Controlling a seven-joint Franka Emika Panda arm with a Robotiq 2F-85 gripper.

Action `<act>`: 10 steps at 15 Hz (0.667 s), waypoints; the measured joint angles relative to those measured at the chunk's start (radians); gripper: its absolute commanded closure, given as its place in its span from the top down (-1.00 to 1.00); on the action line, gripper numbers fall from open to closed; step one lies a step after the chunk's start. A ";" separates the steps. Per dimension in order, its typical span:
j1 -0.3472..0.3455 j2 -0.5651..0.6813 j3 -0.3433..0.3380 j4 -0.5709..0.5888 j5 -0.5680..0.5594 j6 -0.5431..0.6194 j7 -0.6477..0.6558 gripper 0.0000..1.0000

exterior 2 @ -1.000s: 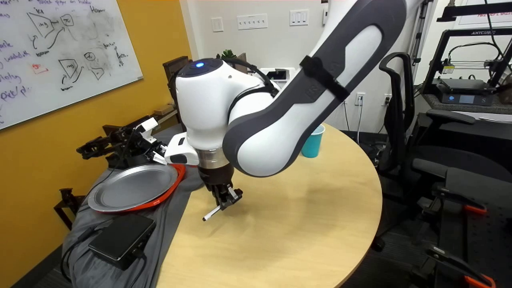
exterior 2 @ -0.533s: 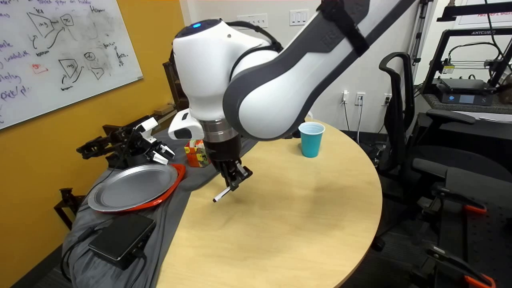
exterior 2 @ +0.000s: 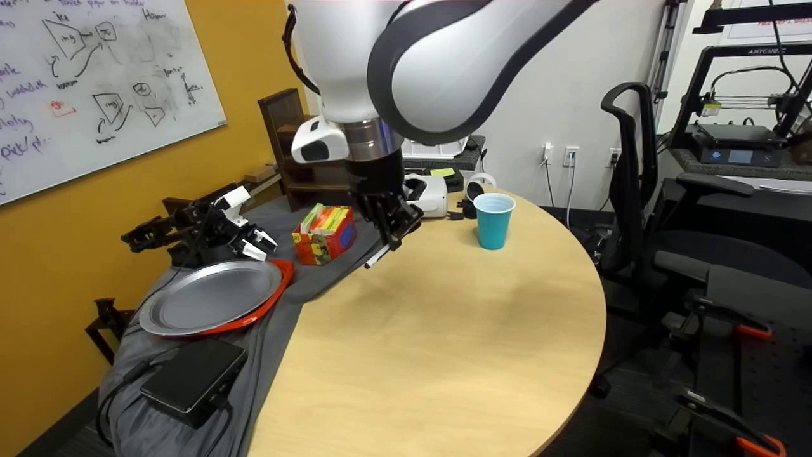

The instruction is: Put the sharpie in the cup

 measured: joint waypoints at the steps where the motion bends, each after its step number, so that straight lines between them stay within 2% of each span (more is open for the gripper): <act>1: -0.012 -0.018 -0.001 -0.002 0.000 -0.024 -0.029 -0.94; 5: -0.050 -0.089 -0.012 -0.008 0.000 -0.111 -0.130 -0.94; 10: -0.077 -0.148 -0.034 -0.021 0.000 -0.138 -0.208 -0.94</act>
